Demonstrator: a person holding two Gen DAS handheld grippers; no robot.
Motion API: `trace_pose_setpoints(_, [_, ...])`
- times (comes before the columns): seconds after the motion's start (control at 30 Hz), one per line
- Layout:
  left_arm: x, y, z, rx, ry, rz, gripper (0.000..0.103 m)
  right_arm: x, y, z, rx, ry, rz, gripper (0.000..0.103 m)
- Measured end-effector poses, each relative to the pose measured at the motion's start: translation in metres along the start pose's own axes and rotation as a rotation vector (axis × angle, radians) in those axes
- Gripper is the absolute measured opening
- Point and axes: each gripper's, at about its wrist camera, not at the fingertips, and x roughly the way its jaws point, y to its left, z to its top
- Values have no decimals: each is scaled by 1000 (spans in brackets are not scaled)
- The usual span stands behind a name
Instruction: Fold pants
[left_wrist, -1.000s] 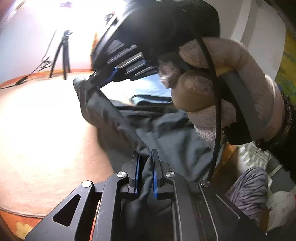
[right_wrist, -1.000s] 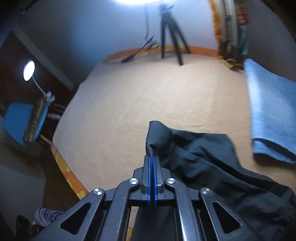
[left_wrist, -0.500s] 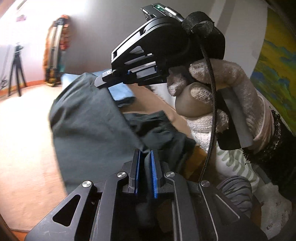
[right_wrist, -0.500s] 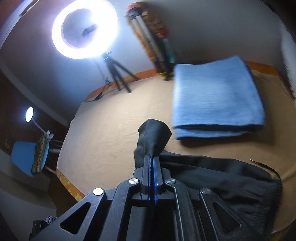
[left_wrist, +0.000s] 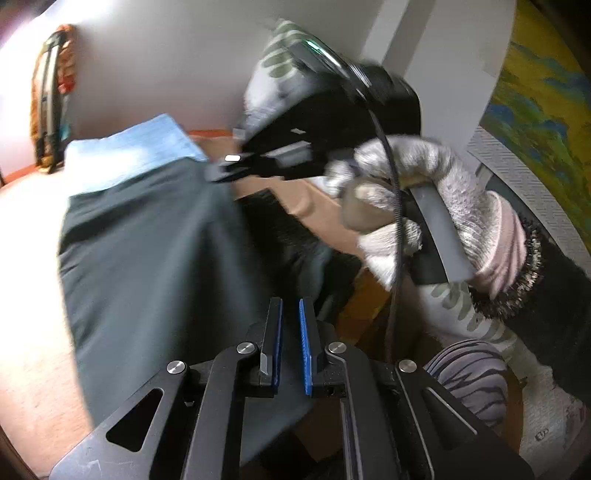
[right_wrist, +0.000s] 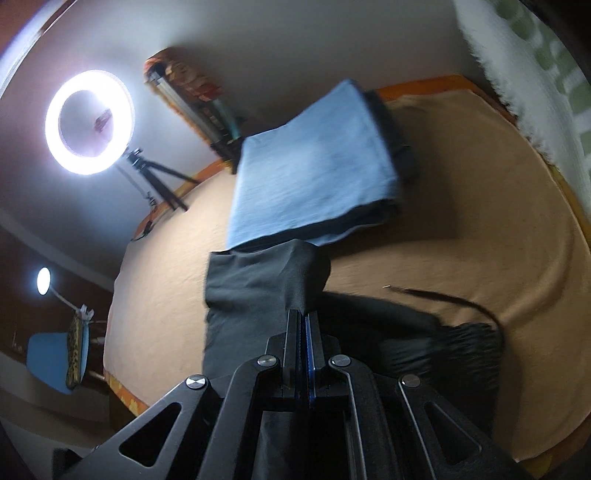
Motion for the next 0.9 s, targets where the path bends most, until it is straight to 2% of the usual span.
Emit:
trace_pose_setpoints(0.2, [-28,41,-12,-46,14,96,8,-5,-36,9,30,-13,-37,0])
trace_pose_setpoints(0.3, [-29,51,-17,-47,30,142,8,-12,-50,16,43,-29,-59,0])
trace_pose_setpoints(0.37, [-31,56,-21,-46,36,164,13,-15,-59,21,50,-36,-68,0])
trace_pose_setpoints(0.5, [-31,56,-25,-39,46,161,15,-4,-61,27,33,-24,-91,0])
trace_pose_setpoints(0.63, [-25,50,-32,-39,58,117,15,10,-57,28,3,-11,-137,1])
trace_pose_setpoints(0.73, [-18,45,-40,-30,81,83,15,1,-53,23,-7,-16,-126,11])
trace_pose_setpoints(0.77, [-15,43,-41,-31,87,75,15,-3,-52,21,-12,-17,-129,23])
trace_pose_setpoints(0.8, [-11,41,-44,-30,96,66,15,-9,-50,17,-15,-18,-129,28])
trace_pose_setpoints(0.9, [-4,36,-50,-32,107,42,15,-36,-41,-6,-33,-23,-106,32])
